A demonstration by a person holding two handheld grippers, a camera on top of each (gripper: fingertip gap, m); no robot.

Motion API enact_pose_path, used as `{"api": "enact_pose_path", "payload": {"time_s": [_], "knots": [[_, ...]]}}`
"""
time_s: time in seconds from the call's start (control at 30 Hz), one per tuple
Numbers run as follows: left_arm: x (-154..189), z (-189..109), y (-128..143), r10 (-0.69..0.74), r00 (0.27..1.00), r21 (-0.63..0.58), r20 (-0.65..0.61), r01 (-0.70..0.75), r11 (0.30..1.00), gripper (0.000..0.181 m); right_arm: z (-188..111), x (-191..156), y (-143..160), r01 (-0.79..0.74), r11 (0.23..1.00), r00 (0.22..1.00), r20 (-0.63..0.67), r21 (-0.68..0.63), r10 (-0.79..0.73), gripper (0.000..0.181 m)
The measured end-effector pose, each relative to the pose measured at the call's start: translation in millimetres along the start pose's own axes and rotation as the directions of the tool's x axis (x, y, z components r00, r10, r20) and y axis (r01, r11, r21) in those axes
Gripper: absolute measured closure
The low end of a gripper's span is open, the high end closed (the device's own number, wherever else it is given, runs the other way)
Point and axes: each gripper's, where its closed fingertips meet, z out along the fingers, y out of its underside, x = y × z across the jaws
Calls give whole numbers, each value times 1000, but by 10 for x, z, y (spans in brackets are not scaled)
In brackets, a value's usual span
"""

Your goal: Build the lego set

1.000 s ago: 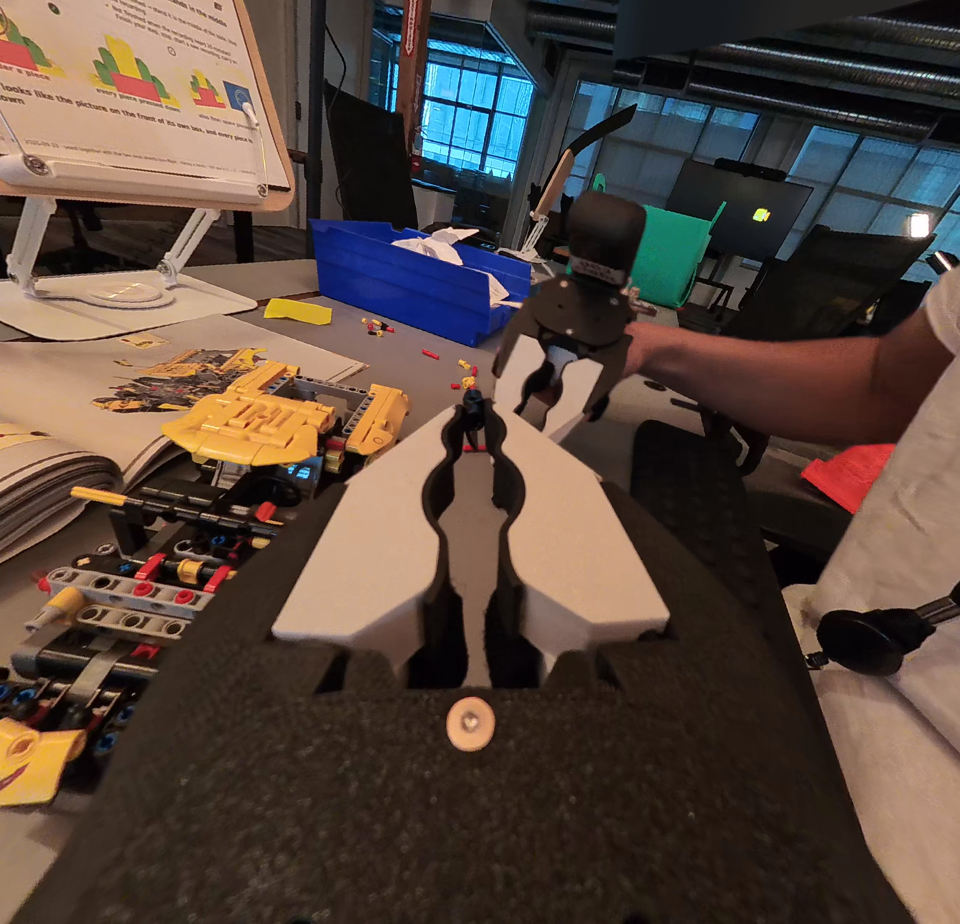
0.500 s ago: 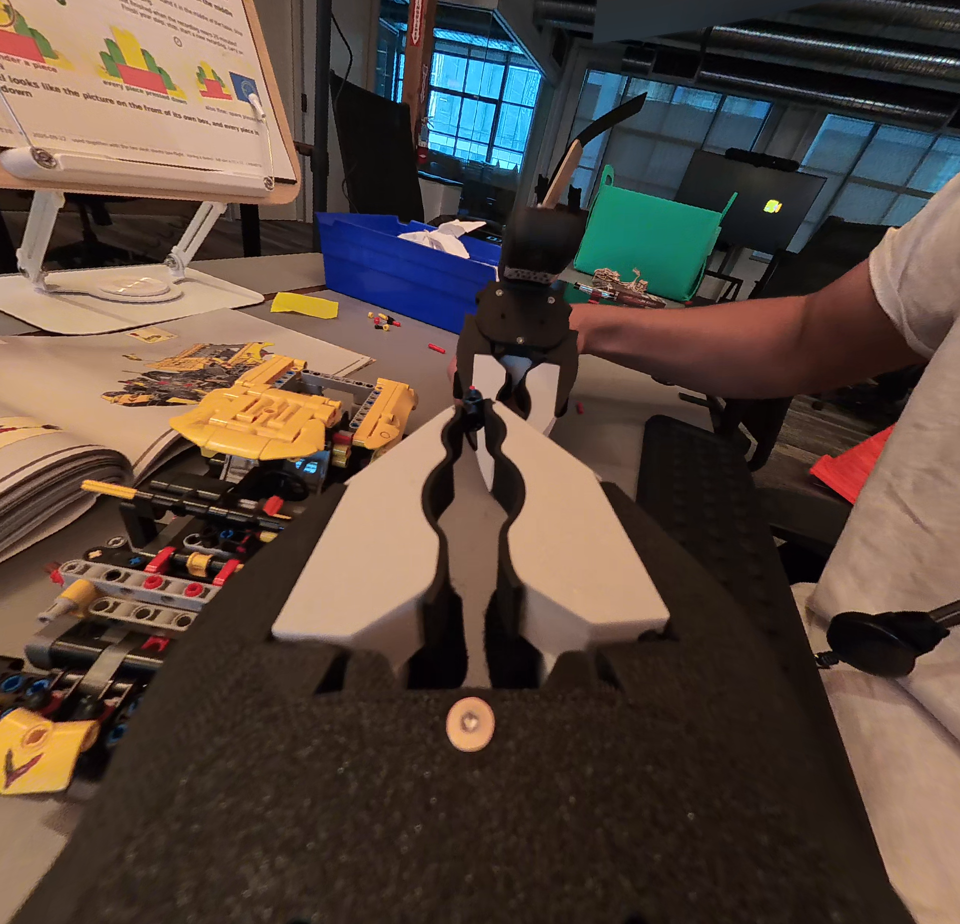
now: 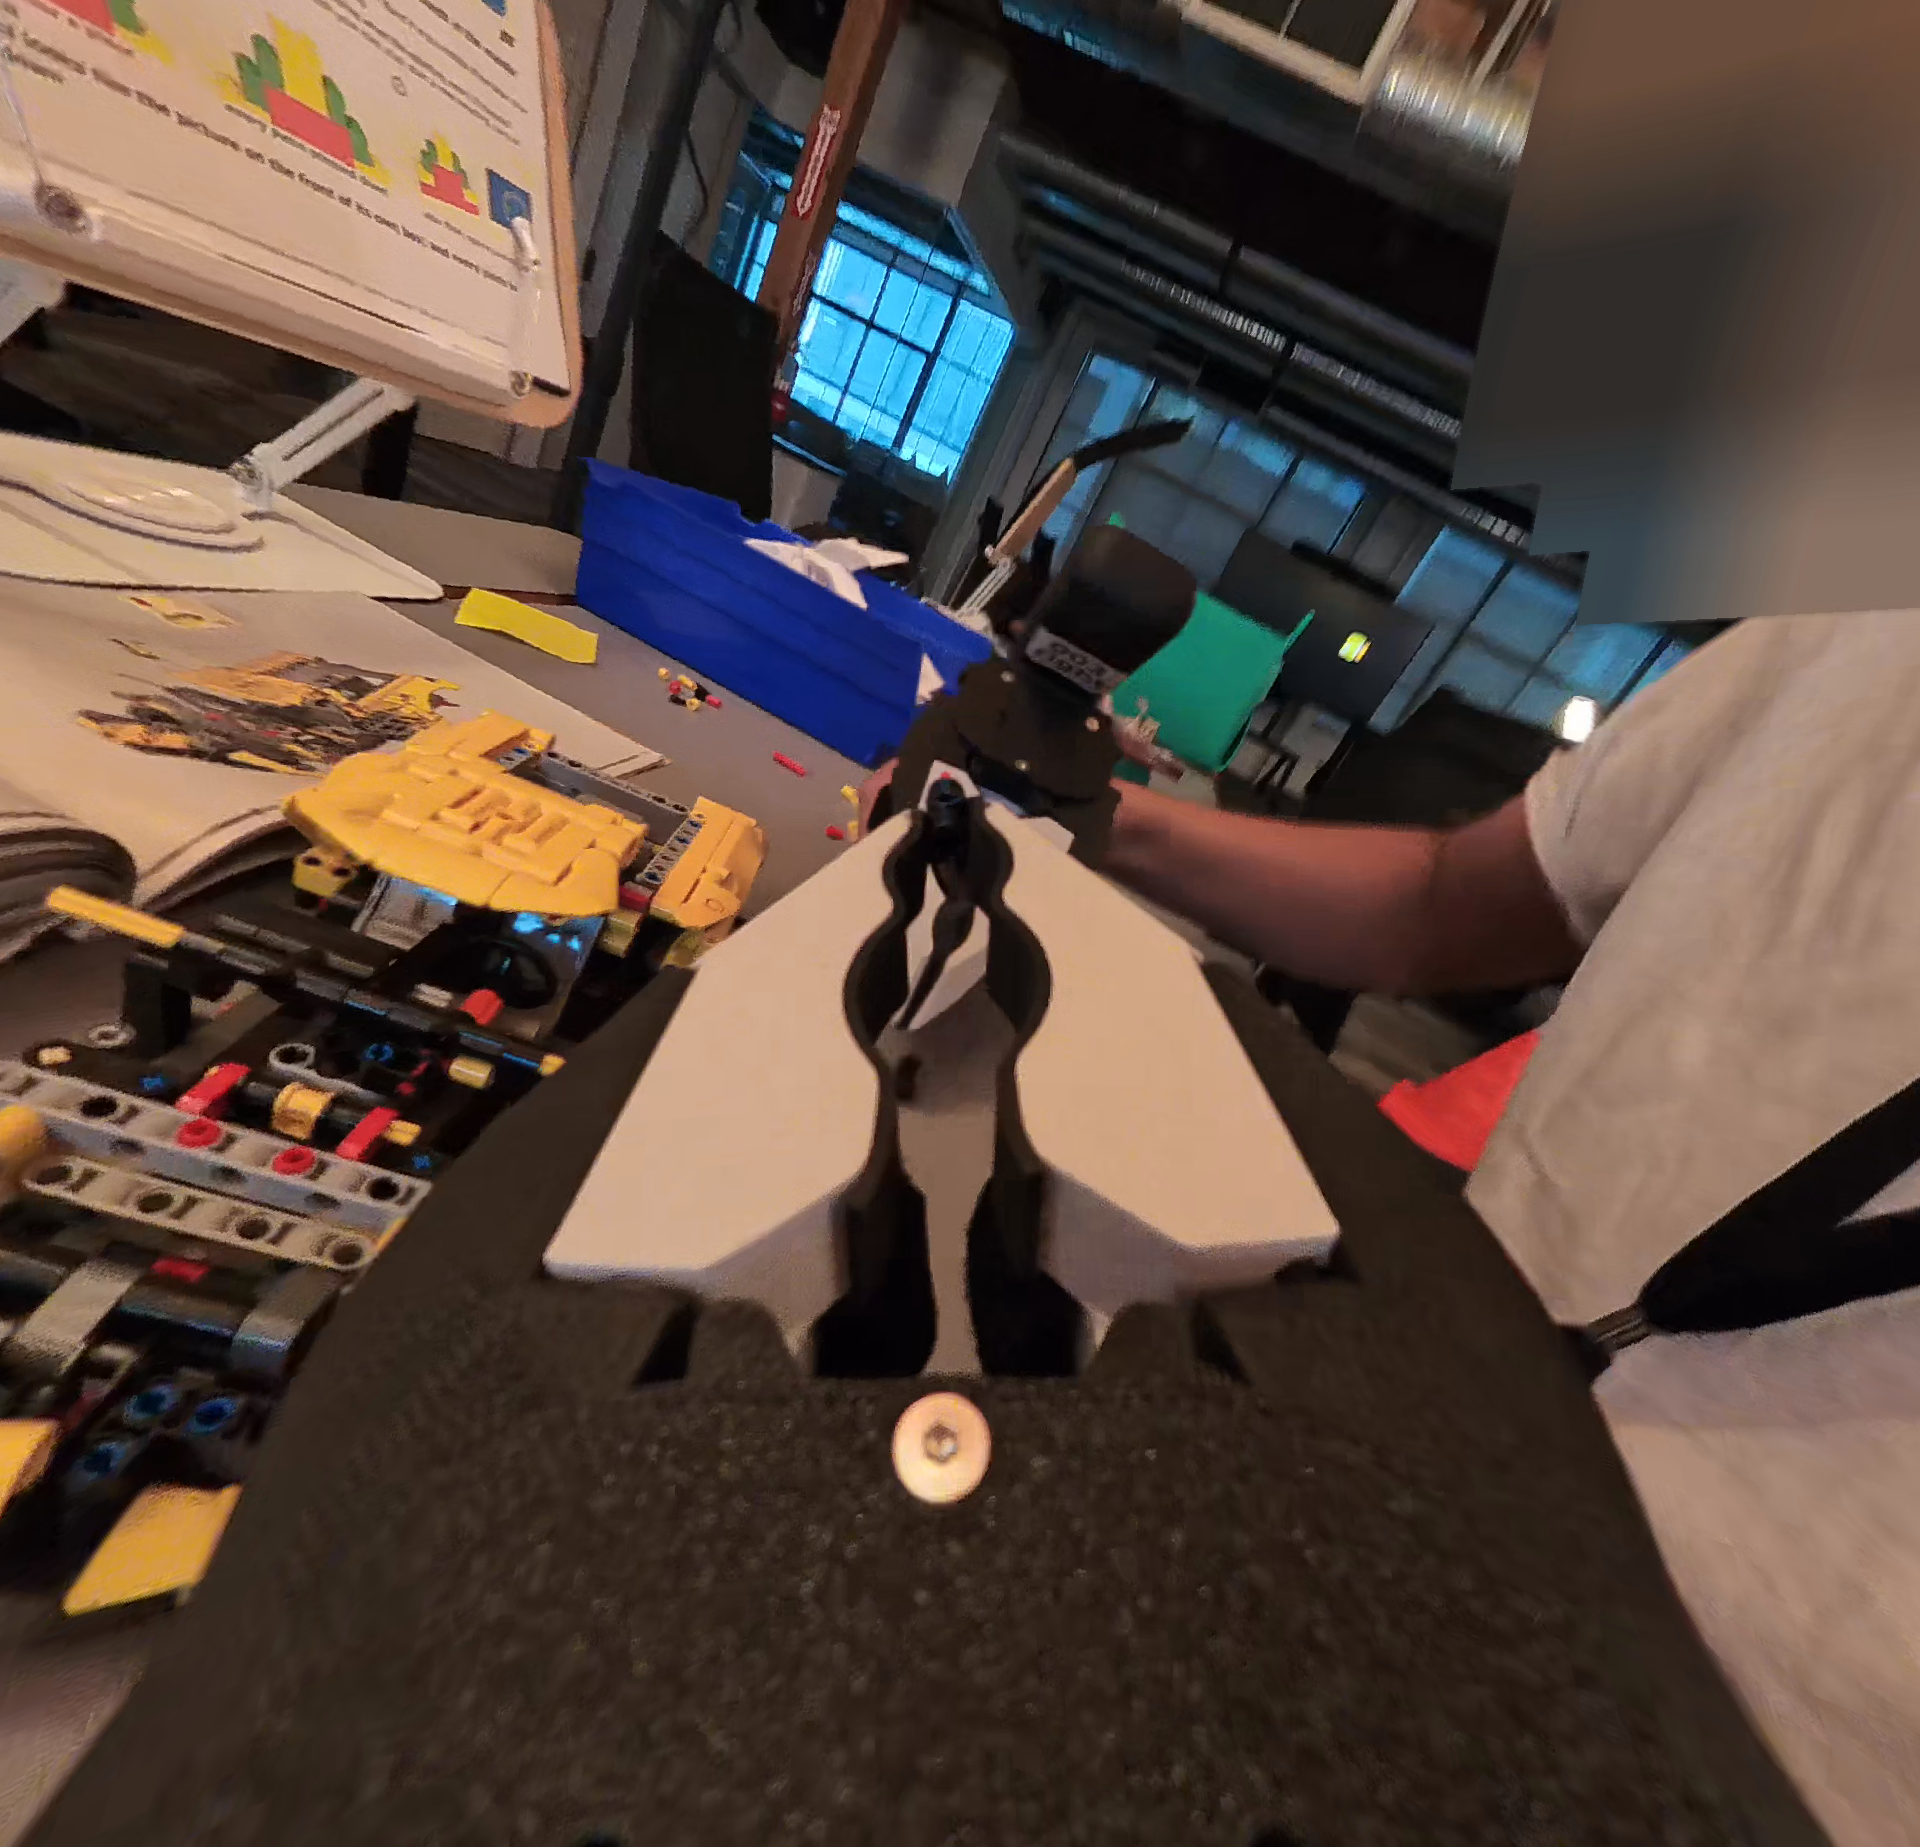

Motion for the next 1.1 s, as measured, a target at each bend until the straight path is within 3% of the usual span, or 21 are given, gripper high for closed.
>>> {"api": "enact_pose_path", "payload": {"time_s": [0.13,0.23,0.33,0.47,0.6,0.8,0.9,0.93,1.0,1.1], "knots": [[-105,-109,-130,-197,979,83,-55,201,976,175,-67,155,-369,17,998,976,-217,63,-3,181],[-174,-164,-173,-279,957,117,-76,286,951,175,58,32,-178,-58,997,983,-178,-59,46,181],[-177,-170,-178,-267,961,122,-66,273,954,175,83,-20,99,-146,979,977,-176,-140,120,181],[-154,-140,-147,-257,964,106,-66,262,959,175,-148,77,174,-173,983,962,-224,-63,155,180],[-155,-128,-120,-246,968,92,-55,250,964,175,-132,-56,203,-288,956,956,-70,-47,285,173],[-144,-116,-100,-234,971,81,-50,237,968,175,98,-47,231,-238,966,966,-126,-101,225,171],[-143,-111,-89,-230,972,74,-45,233,970,175,96,-1,206,-217,972,962,-187,-95,197,181],[-137,-107,-86,-230,972,72,-48,233,970,175,81,28,187,-229,970,955,-209,-76,210,181],[-113,-102,-91,-229,972,74,-60,233,970,175,66,-30,-84,-365,926,922,-98,93,374,181],[-42,-102,-131,-217,971,92,-95,226,970,175,-109,-64,-841,-556,683,823,198,474,532,181]]}}
